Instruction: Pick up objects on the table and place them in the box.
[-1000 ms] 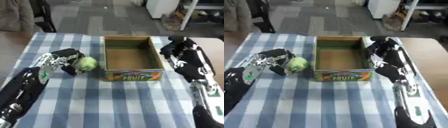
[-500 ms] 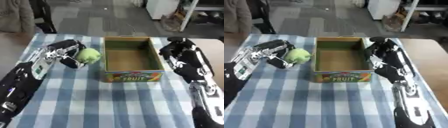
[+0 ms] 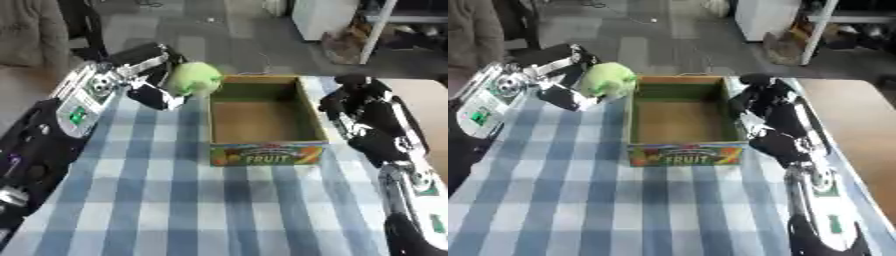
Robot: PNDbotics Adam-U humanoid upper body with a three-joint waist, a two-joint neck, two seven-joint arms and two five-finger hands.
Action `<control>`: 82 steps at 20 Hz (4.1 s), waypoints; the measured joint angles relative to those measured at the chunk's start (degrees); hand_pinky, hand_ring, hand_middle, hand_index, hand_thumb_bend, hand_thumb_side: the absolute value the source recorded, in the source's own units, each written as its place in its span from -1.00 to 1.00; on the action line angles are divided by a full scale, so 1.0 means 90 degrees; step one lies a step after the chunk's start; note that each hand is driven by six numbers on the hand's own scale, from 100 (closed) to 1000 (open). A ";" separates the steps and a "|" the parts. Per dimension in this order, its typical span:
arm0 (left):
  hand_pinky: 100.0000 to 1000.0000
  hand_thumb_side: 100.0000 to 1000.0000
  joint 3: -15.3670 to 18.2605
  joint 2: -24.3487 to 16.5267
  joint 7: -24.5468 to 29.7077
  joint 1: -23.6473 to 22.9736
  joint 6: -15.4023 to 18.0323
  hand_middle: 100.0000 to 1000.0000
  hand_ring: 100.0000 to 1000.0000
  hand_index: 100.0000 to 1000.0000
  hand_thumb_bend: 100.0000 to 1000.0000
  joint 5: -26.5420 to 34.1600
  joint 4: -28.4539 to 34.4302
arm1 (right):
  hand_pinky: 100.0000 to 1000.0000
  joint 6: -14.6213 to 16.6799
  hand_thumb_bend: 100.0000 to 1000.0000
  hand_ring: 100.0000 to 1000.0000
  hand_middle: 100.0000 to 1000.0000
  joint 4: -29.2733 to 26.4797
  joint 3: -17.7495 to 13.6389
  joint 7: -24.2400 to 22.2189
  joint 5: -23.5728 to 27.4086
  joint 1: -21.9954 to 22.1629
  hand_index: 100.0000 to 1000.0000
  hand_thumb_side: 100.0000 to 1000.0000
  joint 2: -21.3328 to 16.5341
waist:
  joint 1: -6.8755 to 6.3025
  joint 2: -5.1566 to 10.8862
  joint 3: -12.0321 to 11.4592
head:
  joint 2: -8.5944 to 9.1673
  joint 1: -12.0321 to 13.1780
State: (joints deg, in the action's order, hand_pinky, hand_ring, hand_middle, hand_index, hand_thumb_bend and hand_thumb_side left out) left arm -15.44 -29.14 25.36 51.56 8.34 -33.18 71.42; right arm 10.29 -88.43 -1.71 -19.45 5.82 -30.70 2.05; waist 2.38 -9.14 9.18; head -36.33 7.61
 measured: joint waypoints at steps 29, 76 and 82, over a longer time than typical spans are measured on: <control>-0.29 -0.86 -0.0561 0.1046 -0.2335 -0.0072 0.1003 0.03 -0.08 0.43 -0.48 -0.1336 -0.0967 | 0.08 0.0035 -0.59 0.07 -0.19 0.0002 0.0043 -0.0092 0.0019 -0.0150 0.36 -1.00 0.0095 | 0.0059 -0.0176 0.0370 | 0.0261 0.0097; -0.20 0.23 0.1496 -0.0064 -0.3612 -0.4087 -0.0372 0.10 -0.01 0.45 -1.00 0.6981 0.4650 | 0.07 0.0027 -0.59 0.07 -0.19 0.0004 -0.0185 0.0099 0.0036 -0.0002 0.36 -1.00 -0.0092 | 0.0060 -0.0048 -0.0547 | 0.0188 -0.0530; -0.22 0.24 0.1623 0.0109 -0.3709 -0.4360 -0.0140 0.07 -0.04 0.42 -1.00 0.6935 0.4672 | 0.07 0.0006 -0.59 0.07 -0.19 0.0002 -0.0199 0.0121 0.0036 0.0060 0.36 -1.00 -0.0123 | 0.0015 -0.0019 -0.0581 | 0.0177 -0.0572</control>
State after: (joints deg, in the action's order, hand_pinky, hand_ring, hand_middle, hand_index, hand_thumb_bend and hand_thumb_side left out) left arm -0.83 -28.16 -8.02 12.32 7.08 29.23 113.47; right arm 10.34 -88.41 -3.50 -18.36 6.15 -30.16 0.95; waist 2.52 -9.30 3.95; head -34.74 2.46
